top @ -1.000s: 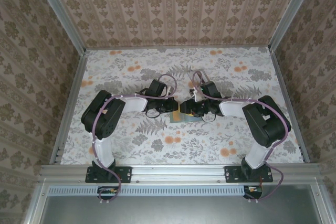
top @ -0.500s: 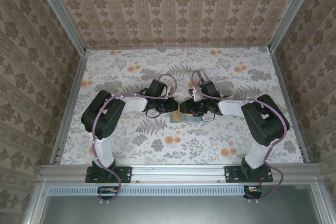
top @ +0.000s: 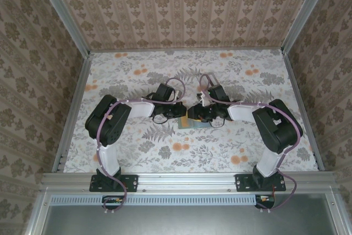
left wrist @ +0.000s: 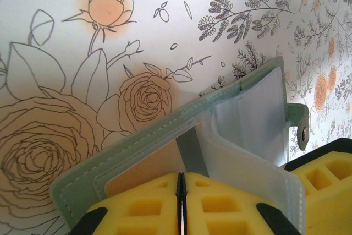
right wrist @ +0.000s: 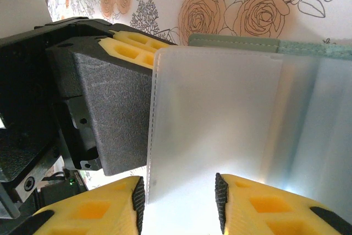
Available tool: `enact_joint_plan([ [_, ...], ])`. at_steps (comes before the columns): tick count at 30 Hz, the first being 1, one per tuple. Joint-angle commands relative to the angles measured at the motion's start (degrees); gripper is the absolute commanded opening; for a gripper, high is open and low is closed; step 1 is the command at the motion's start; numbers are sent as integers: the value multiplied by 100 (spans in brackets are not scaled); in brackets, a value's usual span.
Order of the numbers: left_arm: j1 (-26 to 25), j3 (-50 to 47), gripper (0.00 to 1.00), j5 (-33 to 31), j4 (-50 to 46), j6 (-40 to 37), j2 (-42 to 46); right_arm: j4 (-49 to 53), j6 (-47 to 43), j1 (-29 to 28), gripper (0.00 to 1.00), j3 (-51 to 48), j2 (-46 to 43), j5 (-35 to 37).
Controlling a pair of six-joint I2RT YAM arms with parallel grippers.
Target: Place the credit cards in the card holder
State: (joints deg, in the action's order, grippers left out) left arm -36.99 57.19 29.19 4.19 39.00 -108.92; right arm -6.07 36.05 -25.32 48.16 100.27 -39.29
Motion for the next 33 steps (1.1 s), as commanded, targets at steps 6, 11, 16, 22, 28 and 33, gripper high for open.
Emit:
enact_joint_plan([
  [6,43,-38,11,-5,4,-73,-68,-61,-3,71,40,-105,-108,36],
  [11,43,-24,11,-7,-10,-68,-59,-149,7,95,29,-162,-169,-9],
  [16,43,19,11,-11,-32,-77,-57,-132,1,120,30,-184,-185,9],
  [22,43,18,11,-12,-55,-77,-56,-205,8,145,30,-235,-252,-8],
  [28,43,3,11,-14,-56,-77,-50,-277,35,166,29,-270,-267,-48],
  [33,43,15,11,-14,-67,-61,-49,-294,43,166,29,-256,-258,-78],
])
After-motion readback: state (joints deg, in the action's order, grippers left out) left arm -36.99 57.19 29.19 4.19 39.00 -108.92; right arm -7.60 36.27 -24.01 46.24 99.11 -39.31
